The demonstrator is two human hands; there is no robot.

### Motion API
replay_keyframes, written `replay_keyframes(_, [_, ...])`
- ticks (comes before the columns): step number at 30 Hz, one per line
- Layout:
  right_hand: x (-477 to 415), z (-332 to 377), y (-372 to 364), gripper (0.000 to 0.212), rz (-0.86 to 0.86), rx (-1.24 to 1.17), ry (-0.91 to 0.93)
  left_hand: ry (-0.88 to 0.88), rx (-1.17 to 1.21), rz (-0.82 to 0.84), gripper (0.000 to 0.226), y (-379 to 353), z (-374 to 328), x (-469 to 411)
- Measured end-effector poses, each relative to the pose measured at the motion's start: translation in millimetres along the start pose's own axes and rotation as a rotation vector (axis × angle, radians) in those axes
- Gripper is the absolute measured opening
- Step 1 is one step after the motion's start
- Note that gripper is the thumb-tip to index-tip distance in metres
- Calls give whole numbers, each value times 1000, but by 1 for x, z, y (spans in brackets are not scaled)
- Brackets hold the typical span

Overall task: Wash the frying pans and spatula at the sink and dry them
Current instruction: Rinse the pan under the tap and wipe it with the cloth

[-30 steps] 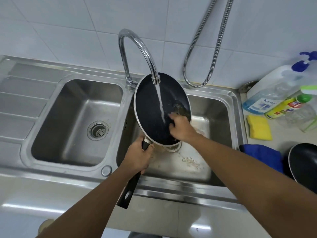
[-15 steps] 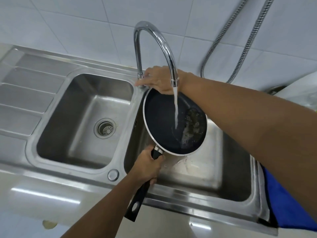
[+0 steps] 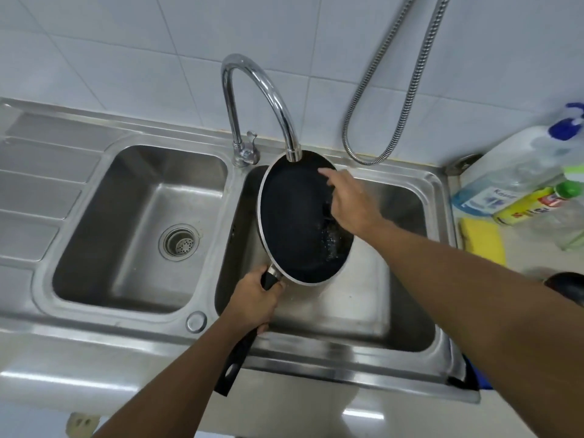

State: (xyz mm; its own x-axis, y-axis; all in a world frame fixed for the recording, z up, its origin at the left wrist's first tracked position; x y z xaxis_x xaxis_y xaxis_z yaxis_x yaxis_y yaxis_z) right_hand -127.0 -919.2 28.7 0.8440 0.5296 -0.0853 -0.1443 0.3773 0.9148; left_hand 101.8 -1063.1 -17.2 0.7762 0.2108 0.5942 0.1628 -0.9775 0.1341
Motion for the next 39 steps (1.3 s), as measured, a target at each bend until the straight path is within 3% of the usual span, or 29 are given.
replay_keyframes(3, [61, -34, -15, 54, 133, 4, -140, -49, -134, -71, 25, 5, -4, 5])
replay_keyframes(6, [111, -48, -21, 66, 297, 62, -203, -101, -271, -115, 33, 2, -17, 16])
replay_keyframes(12, [173, -44, -8, 82, 473, 270, -91, -177, -464, -184, 45, -23, -34, 51])
replay_keyframes(16, [200, -52, 6, 67, 556, -10, -252, -244, -695, -224, 52, -41, -46, 69])
replay_keyframes(18, [208, -61, 18, 55, 533, -76, -279, -250, -781, -231, 50, -49, -51, 73])
replay_keyframes(21, [226, -87, 35, 47, 444, -57, -272, -235, -738, -237, 29, -63, -57, 80])
replay_keyframes(25, [260, -138, 56, 61, 196, 299, -328, -150, -578, -150, 11, -92, -57, 88])
replay_keyframes(30, [321, -171, 47, 86, 170, 491, -453, -30, -303, -116, 11, -122, -35, 98])
replay_keyframes(35, [330, -166, 38, 64, 64, 408, -540, 5, -117, -53, 13, -134, -24, 100])
replay_keyframes(39, [327, -152, 43, 50, -31, 319, -453, 9, -87, -34, 11, -140, -27, 102])
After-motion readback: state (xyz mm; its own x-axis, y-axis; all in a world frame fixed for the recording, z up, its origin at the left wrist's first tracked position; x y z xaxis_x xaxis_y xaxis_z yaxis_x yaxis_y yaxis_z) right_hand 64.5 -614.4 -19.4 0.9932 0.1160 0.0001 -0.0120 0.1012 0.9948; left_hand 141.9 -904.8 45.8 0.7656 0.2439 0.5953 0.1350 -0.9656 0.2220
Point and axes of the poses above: each hand's wrist, its own x-axis away from the middle knuckle, its own y-axis out of the back of the hand, z = x × y, the point moved 6 cm from there along -x, towards the middle knuckle, and after that the axes turned 8 degrees about x, right-handed, at the moved point
